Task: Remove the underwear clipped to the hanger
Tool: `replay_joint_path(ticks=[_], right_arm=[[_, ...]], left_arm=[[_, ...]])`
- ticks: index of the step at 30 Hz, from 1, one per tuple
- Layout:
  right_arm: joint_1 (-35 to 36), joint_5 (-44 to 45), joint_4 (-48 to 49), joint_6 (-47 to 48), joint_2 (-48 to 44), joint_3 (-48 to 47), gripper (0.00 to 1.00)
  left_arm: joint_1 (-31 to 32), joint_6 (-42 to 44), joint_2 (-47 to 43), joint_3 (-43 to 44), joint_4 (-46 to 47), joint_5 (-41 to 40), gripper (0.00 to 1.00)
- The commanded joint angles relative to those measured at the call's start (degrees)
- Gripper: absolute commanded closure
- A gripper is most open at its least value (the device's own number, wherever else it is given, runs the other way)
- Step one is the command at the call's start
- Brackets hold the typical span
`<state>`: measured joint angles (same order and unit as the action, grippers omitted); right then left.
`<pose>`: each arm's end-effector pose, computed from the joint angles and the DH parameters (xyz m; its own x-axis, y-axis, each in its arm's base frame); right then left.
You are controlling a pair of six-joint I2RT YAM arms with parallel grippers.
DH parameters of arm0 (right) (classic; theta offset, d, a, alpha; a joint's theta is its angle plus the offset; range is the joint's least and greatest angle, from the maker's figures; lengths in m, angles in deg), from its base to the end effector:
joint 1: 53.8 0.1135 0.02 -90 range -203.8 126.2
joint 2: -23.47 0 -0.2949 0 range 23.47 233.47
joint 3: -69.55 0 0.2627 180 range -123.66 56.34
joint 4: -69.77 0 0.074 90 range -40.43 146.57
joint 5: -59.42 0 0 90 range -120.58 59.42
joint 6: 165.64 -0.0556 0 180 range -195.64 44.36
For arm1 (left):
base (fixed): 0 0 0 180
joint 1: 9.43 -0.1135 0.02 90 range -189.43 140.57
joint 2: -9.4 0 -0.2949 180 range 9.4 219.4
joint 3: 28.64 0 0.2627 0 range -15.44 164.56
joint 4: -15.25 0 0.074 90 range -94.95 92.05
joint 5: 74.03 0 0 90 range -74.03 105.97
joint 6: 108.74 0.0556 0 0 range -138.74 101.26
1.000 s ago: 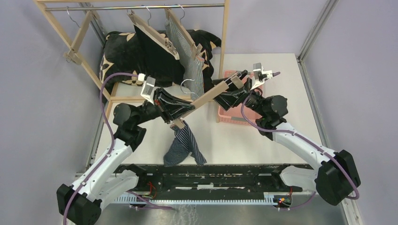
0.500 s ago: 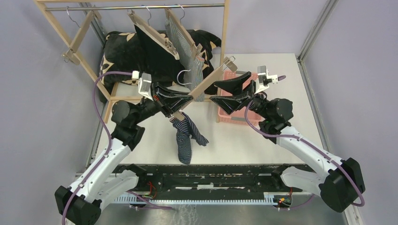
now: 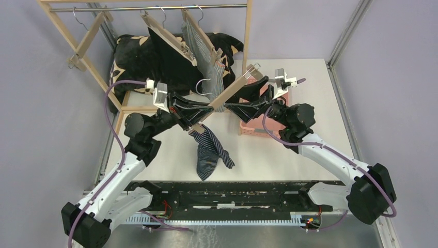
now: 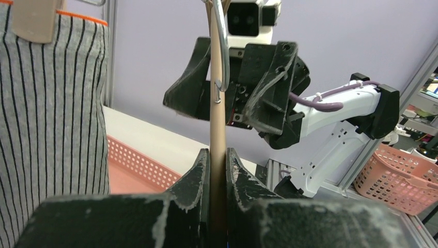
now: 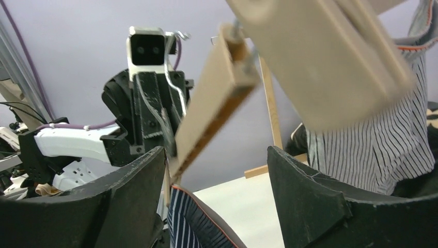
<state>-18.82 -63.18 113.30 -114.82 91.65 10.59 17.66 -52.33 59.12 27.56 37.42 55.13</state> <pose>0.2036 0.1791 0.4133 -0.1775 0.5254 -0.8321 -0.9488 0.1332 0.2864 0.1560 -0.1192 0.4243 -0.1127 -0.4242 -0.8985 0.9413 0.2440 -0.2333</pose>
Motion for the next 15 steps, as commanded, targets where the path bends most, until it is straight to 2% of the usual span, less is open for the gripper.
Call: replay_joint_path(ticks=[1, 6, 8, 11, 12, 15], right_arm=[[0.8, -1.6, 5.0, -0.5, 0.3, -4.3, 0.2], [1.3, -1.2, 4.9, -0.1, 0.7, -5.3, 0.23], [1.6, -1.4, 4.5, 0.0, 1.1, -5.9, 0.31], [1.8, -2.2, 4.0, 0.0, 2.0, -6.6, 0.5], [1.8, -2.4, 3.9, 0.0, 2.2, -6.9, 0.53], [2.0, -2.4, 4.0, -0.1, 2.7, -6.9, 0.45]], left_arm=[[0.9, -2.6, 0.8, -0.4, 6.0, -0.3, 0.97], [1.5, -2.5, 1.2, -0.5, 6.4, -0.4, 0.97], [1.8, -2.6, 1.4, -0.5, 6.6, -0.5, 0.97], [2.1, -2.5, 1.6, -0.8, 6.8, -0.8, 0.97], [2.2, -2.5, 1.7, -0.8, 6.9, -0.9, 0.97], [2.6, -2.7, 2.2, -1.1, 7.5, -0.8, 0.97]])
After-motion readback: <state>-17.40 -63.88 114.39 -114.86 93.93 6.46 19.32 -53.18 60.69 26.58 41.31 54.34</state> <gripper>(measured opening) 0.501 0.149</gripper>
